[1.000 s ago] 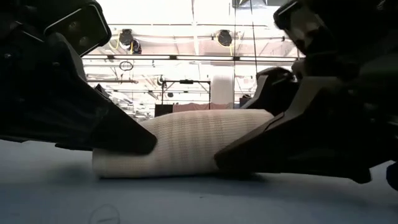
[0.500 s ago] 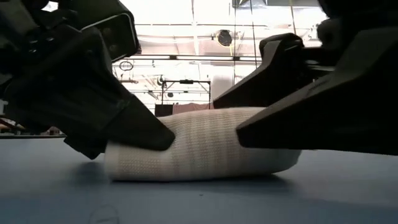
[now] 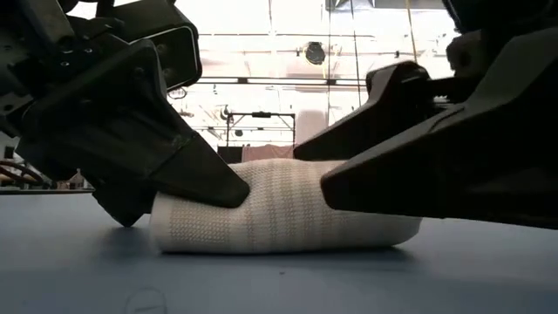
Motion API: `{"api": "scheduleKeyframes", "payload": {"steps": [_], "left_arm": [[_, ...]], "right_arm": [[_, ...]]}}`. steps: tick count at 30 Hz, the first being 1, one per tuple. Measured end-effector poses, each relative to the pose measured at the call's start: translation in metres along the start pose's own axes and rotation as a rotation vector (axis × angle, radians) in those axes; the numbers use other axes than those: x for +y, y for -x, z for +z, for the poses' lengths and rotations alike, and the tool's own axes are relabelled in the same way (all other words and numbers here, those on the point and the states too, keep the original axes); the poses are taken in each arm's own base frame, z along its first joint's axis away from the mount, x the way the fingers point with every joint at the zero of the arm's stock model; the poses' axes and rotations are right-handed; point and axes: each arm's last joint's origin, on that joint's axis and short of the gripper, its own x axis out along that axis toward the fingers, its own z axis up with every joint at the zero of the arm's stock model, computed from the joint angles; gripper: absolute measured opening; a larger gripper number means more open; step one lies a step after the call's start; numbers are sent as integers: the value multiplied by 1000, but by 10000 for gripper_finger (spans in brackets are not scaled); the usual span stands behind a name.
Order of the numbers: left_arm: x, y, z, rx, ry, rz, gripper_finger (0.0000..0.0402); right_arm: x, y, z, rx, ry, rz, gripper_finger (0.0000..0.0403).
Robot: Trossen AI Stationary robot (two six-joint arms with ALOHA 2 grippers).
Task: Roll towel into tight, uniform cylinder
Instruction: Roll the white towel
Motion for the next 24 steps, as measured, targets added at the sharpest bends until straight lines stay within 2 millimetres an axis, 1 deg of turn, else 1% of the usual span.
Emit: {"api": "scheduleKeyframes", "payload": {"steps": [5, 12, 14, 17, 24], "left_arm": [[0, 0, 0, 1, 3, 0, 86], [0, 0, 0, -2, 3, 1, 87], [0, 0, 0, -9, 4, -3, 95], [-2, 1, -1, -24, -15, -3, 123], [-3, 1, -2, -39, -28, 7, 216]], "right_arm": [[0, -3, -7, 10, -39, -36, 270], [-4, -6, -11, 34, -122, -48, 270], [-5, -7, -11, 36, -156, -50, 270], [-8, -9, -12, 44, -191, -41, 270], [-14, -12, -17, 103, -267, -18, 270]]}}
